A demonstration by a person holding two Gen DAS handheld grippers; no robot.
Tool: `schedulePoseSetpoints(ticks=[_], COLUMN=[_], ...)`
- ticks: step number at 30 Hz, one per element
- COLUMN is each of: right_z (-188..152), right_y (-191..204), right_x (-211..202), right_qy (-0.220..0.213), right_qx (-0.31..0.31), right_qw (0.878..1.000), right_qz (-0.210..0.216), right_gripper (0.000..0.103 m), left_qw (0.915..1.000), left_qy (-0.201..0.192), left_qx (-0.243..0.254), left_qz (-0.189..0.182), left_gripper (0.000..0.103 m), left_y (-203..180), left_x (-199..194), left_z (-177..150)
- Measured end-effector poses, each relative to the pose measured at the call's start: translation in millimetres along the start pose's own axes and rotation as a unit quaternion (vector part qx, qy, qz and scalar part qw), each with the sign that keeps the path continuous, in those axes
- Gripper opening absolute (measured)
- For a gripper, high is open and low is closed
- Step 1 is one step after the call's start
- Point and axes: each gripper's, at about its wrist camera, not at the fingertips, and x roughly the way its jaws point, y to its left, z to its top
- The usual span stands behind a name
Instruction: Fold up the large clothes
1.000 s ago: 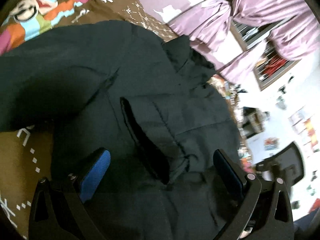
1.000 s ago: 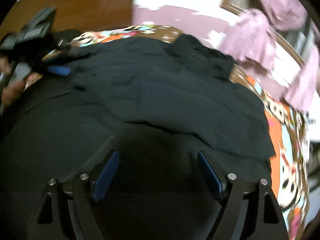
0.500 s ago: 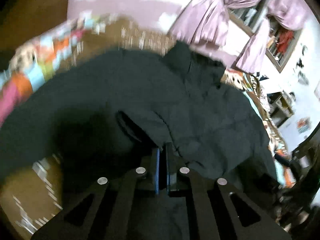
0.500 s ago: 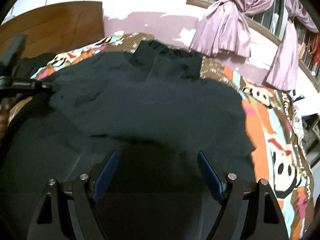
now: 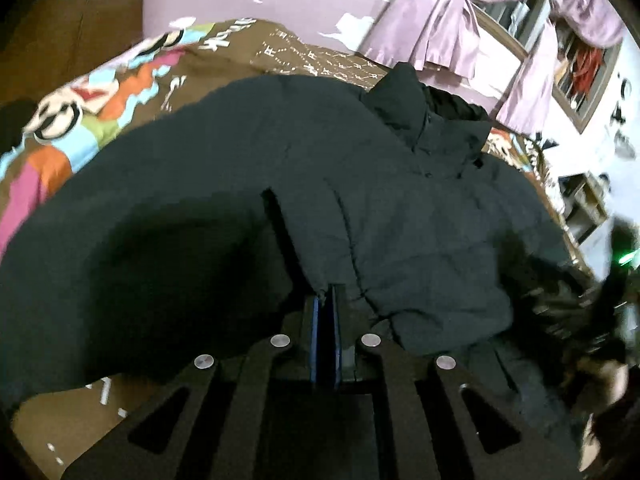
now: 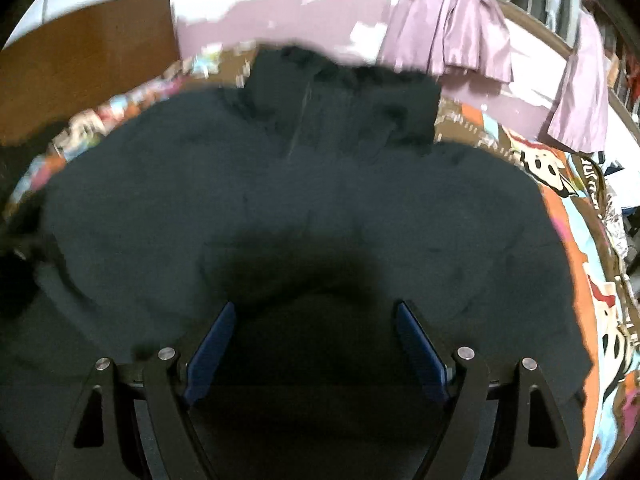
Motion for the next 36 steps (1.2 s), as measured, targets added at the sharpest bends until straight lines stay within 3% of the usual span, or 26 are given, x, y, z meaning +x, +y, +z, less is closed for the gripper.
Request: schedulePoseSetpoints(ticks=[6, 8, 9, 11, 13, 17, 20, 23, 25, 26, 27, 29, 31, 35, 36], right_z=[-9, -11, -12, -15, -15, -15, -7, 3, 14, 19, 25, 37, 48, 68, 72], right_y=[11, 10, 10, 10, 11, 17, 21, 36, 57, 69, 80, 99, 118, 151, 154], right_x=[24, 23, 22, 20, 18, 10, 1, -22, -35, -40, -45, -51, -54, -44, -38], right_qy=[0.028, 0.026, 0.024, 0.019, 0.013, 0.007, 0.009, -0.026, -0.049, -0.058, -0.065, -0.071, -0.079, -0.087, -0.084], right_qx=[-0.026, -0.027, -0.026, -0.026, -0.029, -0.037, -0.027, -0.020, -0.040, -0.050, -0.052, -0.052, -0.056, -0.079, -0.078], right_qw=[0.999, 0.999, 0.999, 0.999, 0.998, 0.997, 0.998, 0.999, 0.998, 0.997, 0.996, 0.994, 0.992, 0.990, 0.991], right_qz=[-0.031, -0.033, -0.033, -0.037, -0.049, -0.064, -0.061, -0.018, 0.000, 0.007, 0.024, 0.059, 0.077, 0.079, 0.075], right_gripper=[0.088, 0.089, 0.089, 0.092, 0.097, 0.097, 0.097, 0.097, 0.098, 0.098, 0.098, 0.098, 0.099, 0.100, 0.100], left_qw=[0.9968, 0.9948, 0.9944, 0.9924, 0.9895, 0.9861, 0.9759, 0.9542, 0.9202, 0.9077, 0.8882, 0.8629, 0.8472, 0.8142, 0.8014], left_qy=[-0.022, -0.037, -0.044, -0.063, -0.076, -0.075, -0.110, -0.147, -0.172, -0.179, -0.189, -0.200, -0.196, -0.165, -0.157], left_qx=[-0.049, -0.066, -0.073, -0.090, -0.111, -0.146, -0.188, -0.247, -0.315, -0.338, -0.374, -0.424, -0.459, -0.537, -0.562], left_qz=[-0.060, -0.068, -0.062, -0.056, -0.053, -0.023, 0.007, 0.083, 0.157, 0.173, 0.188, 0.189, 0.183, 0.145, 0.133], left_gripper=[0.010, 0.017, 0.024, 0.049, 0.061, 0.066, 0.066, 0.068, 0.068, 0.069, 0.070, 0.079, 0.084, 0.085, 0.085], left_y=[14, 17, 20, 28, 38, 67, 101, 138, 161, 169, 180, 195, 206, 240, 248], left_x=[-20, -33, -41, -58, -78, -117, -152, -184, -204, -210, -216, -222, -221, -207, -203], left_z=[-2, -3, -4, -7, -11, -24, -49, -77, -93, -96, -102, -113, -121, -134, -140])
